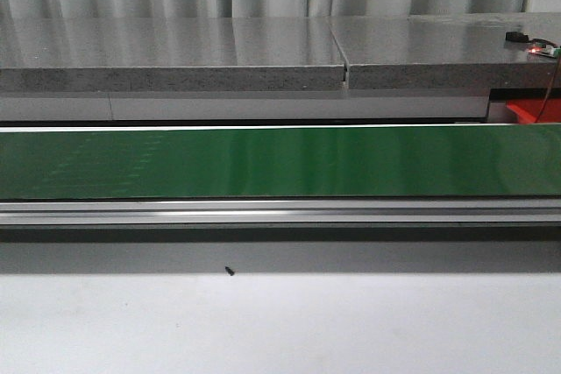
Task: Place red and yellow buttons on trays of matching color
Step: 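Lower the yellow button onto the belt start and open the left gripper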
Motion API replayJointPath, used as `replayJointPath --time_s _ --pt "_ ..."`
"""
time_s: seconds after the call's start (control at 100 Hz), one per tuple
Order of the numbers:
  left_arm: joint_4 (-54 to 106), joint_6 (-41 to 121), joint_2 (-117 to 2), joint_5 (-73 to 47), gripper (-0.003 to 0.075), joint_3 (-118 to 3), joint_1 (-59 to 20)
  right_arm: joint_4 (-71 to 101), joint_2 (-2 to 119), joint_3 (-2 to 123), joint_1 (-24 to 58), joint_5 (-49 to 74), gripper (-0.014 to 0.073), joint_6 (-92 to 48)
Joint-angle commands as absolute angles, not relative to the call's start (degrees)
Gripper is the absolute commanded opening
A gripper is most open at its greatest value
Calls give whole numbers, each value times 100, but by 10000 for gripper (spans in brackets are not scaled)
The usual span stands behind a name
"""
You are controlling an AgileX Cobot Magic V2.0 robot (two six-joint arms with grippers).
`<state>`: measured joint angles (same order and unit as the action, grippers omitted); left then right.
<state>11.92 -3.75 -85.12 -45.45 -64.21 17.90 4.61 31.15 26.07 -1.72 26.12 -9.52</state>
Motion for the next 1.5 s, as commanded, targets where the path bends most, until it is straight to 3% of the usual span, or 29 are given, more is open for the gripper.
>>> replayJointPath --time_s 0.0,0.57,0.68,0.83,0.9,1.49 --pt "1286 -357 -8316 -4237 210 -6550 1692 490 3114 2755 -183 2266 -67 -1003" --pt "1286 -357 -8588 -4455 232 -6550 1692 490 3114 2755 -183 2266 -67 -1003" --pt "1286 -357 -8667 -4537 307 -6550 1692 490 3114 2755 -183 2266 -67 -1003" --pt "1286 -357 -8667 -4580 497 -6550 1692 490 3114 2755 -183 2266 -67 -1003" --pt "1286 -357 -8667 -4622 543 -6550 1692 490 3114 2755 -183 2266 -67 -1003" --pt "1001 -357 -8463 -5133 545 -7771 2043 490 3114 2755 -183 2265 -67 -1003"
